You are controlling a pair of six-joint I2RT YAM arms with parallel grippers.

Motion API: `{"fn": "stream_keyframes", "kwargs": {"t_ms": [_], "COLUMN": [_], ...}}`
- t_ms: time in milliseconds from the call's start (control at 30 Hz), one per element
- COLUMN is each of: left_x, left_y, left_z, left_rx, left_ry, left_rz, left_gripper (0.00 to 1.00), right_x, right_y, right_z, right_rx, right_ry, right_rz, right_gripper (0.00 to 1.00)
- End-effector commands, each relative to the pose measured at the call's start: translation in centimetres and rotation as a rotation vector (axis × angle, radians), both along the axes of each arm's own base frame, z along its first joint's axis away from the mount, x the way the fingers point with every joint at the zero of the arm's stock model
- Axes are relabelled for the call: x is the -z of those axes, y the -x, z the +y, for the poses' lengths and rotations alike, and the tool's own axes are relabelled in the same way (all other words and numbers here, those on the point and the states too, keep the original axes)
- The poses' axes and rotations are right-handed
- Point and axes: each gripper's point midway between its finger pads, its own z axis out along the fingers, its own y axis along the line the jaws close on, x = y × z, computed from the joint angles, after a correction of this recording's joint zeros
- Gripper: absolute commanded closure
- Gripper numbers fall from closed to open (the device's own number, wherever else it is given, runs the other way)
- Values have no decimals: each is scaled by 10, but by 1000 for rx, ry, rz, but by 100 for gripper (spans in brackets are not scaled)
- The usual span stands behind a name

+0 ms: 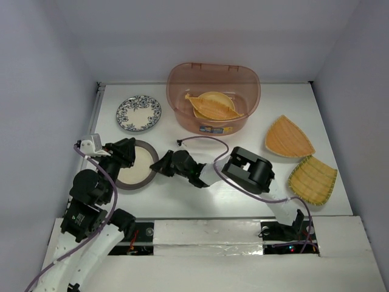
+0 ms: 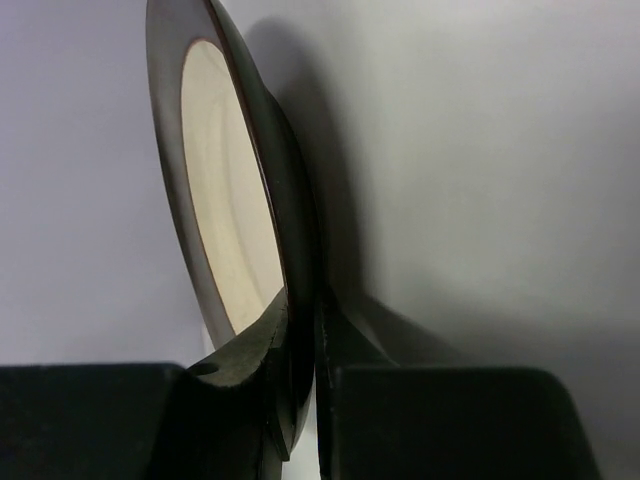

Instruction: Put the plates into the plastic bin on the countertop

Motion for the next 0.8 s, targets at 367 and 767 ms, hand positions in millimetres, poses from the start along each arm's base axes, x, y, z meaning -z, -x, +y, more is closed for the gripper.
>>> {"fn": "stream_keyframes", "kwargs": {"t_ms": [367, 767], "left_x": [-37, -34], "left_y": [25, 20], "left_z": [45, 38], "left_rx": [-161, -132], "left_ry": [130, 103], "left_rz": [-190, -172], "left_gripper": [70, 69], "right_x": [-316, -342], "right_y": [-37, -177], "right_z": [-172, -293], "right_rx": [150, 335], "right_ry": [-108, 99], "right_rz": [-669, -674], "right_gripper": [100, 100]}}
